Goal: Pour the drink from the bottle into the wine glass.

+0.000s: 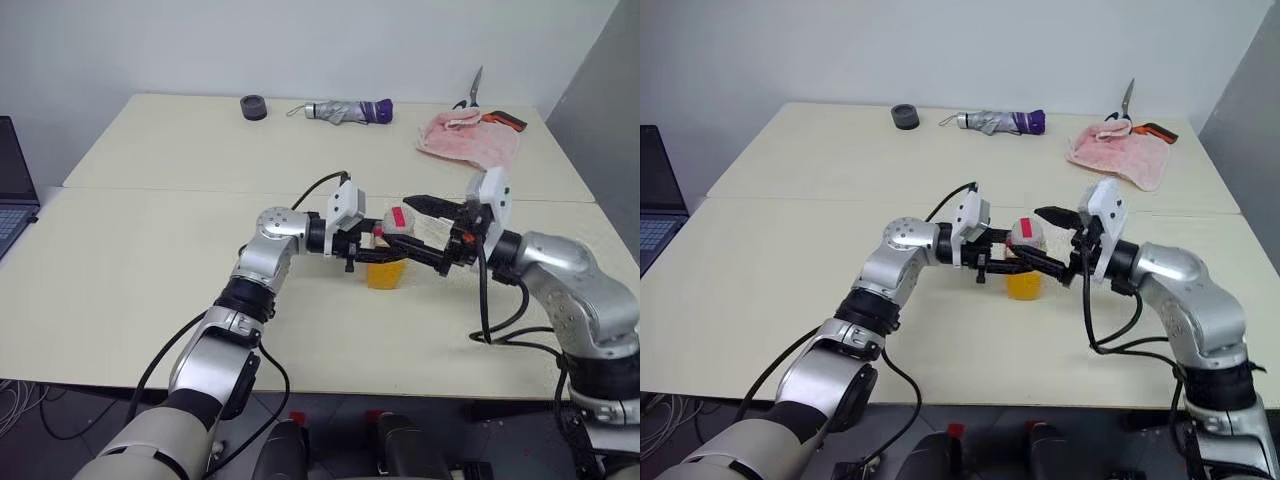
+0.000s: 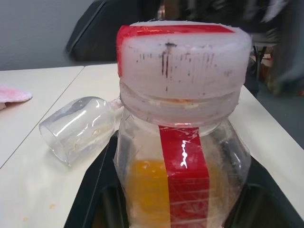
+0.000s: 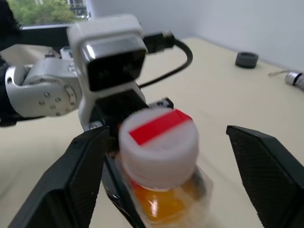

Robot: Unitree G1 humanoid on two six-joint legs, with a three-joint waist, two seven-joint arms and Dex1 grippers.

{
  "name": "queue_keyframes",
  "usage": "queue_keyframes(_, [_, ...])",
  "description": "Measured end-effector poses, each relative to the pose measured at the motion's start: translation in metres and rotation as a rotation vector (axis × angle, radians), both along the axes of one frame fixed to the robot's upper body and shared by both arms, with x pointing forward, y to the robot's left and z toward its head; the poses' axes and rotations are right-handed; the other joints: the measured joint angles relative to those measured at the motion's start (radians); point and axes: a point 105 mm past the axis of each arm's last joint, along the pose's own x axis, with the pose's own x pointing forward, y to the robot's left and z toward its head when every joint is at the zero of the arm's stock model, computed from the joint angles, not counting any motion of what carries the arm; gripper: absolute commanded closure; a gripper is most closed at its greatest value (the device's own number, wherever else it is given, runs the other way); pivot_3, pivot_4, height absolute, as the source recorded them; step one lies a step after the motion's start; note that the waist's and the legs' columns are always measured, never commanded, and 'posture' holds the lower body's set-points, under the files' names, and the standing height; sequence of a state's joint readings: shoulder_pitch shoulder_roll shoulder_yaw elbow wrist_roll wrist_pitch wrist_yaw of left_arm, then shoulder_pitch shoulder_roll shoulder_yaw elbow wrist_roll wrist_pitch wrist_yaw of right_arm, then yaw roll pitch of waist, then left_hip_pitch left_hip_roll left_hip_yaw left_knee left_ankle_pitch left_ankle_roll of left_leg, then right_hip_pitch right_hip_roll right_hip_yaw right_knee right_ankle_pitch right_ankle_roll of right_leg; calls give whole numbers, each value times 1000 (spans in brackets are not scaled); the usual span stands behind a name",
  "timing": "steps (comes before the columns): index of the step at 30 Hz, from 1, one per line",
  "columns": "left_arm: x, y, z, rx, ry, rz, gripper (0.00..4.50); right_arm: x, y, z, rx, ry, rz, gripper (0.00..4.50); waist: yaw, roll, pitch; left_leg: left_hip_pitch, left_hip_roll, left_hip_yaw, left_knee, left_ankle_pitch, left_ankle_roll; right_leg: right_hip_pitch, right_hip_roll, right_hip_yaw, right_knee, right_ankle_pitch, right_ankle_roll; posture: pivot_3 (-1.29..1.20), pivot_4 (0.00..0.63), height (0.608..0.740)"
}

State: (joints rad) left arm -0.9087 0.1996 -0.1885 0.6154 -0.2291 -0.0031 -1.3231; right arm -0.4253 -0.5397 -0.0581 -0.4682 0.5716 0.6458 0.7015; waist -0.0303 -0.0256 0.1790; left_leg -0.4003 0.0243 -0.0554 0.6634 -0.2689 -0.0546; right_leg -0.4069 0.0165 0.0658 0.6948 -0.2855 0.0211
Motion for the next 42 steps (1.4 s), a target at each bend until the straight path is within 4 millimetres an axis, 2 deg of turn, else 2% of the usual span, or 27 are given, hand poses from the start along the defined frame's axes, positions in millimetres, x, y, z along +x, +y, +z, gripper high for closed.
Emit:
queue_keyframes(4, [0, 0, 0, -1, -1, -1, 2676, -12, 7, 1, 21, -54, -100, 460, -2, 0, 0, 1, 0, 0, 1, 0, 0, 0, 1, 0, 1, 0, 0, 0, 150, 740])
queue_keyframes(8, [-1, -3, -1, -6, 3, -8, 2676, -7, 11, -3, 13, -79, -196, 460, -3, 0, 0, 2, 0, 0, 1, 0, 0, 0, 1, 1, 2, 0, 0, 0, 150, 740])
queue_keyframes(14, [0, -4, 0, -1, 1, -13, 2676, 2, 2, -4, -14, -116, -284, 460, -2, 0, 0, 1, 0, 0, 1, 0, 0, 0, 1, 1, 1, 0, 0, 0, 150, 740])
queue_keyframes(23, [1, -3, -4, 9, 15, -14, 2676, 0, -3, -12, -13, -105, -298, 460, -2, 0, 0, 1, 0, 0, 1, 0, 0, 0, 1, 1, 1, 0, 0, 0, 150, 740])
queue_keyframes(42, [2, -4, -1, 10, 0, -16, 2677, -7, -10, -5, -7, -96, -299, 460, -2, 0, 0, 1, 0, 0, 1, 0, 0, 0, 1, 1, 1, 0, 0, 0, 150, 740])
